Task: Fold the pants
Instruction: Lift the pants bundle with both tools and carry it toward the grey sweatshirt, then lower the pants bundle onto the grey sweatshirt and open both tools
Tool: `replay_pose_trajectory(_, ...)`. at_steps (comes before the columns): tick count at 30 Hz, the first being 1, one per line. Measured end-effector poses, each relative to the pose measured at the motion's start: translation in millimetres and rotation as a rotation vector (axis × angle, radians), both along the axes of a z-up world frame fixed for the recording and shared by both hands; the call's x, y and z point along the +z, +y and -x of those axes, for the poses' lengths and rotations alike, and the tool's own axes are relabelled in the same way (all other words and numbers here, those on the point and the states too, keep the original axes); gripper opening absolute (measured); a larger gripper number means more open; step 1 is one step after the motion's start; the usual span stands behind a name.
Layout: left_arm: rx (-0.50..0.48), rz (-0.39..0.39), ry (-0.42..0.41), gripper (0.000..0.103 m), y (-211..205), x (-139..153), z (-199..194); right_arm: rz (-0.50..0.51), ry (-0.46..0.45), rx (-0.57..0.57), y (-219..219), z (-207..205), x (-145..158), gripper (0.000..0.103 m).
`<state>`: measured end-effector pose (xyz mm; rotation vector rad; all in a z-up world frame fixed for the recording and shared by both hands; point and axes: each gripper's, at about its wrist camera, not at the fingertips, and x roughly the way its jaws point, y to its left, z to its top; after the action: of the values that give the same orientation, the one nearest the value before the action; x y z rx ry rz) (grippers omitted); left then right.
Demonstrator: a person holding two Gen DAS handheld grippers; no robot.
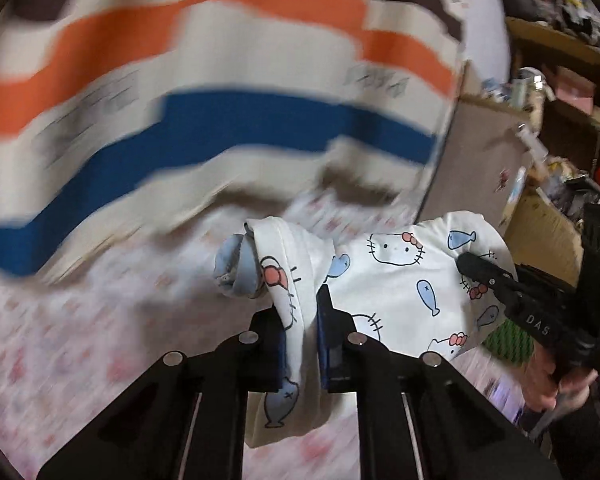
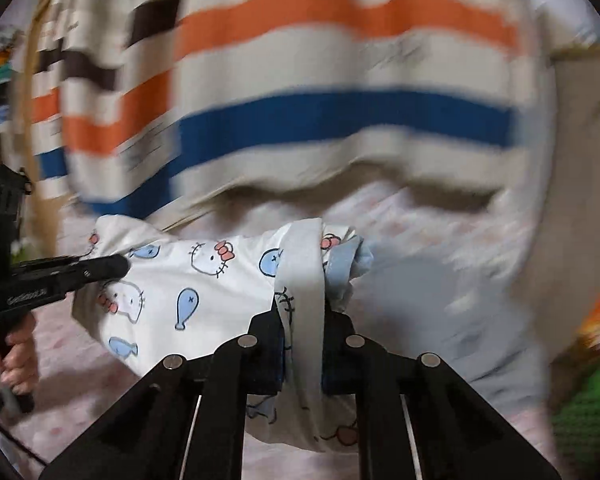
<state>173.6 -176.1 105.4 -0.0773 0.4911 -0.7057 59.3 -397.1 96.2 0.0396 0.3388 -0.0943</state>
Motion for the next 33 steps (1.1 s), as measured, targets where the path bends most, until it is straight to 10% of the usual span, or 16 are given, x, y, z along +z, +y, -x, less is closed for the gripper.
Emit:
replay_pose_trajectory(8, -0.081, 0.072, 0.04, 0.011, -120, 2, -27, 0.144, 0.005, -0.387, -96, -32, 34, 0.012)
replay_pose_trajectory(19, -0.03, -0.092, 0.166, 0.015, -186, -89, -87, 0.056, 0.247, -0.509, -170, -128, -85, 0.012)
replay_pose_trajectory(22, -0.027, -0.138, 0.113, 0.036, -189, -96, -88, 0.096, 0.275, -0.509, -170, -143, -101, 0.013)
replay_pose_trajectory(24, 0.035, -0.151, 0.1, 0.065, -183, -96, -90, 0.132, 0.273, -0.516, -167, -146, -106, 0.024)
replay_pose_trajectory(30, 0.104, -0.122, 0.042, 0.067, -154, -86, -86, 0.206, 0.179, -0.665, -169, -126, -91, 0.086)
replay_pose_trajectory(33, 0.1, -0.104, 0.016, 0.067, -135, -77, -74, 0.148, 0.112, -0.628, -169, -107, -77, 0.086)
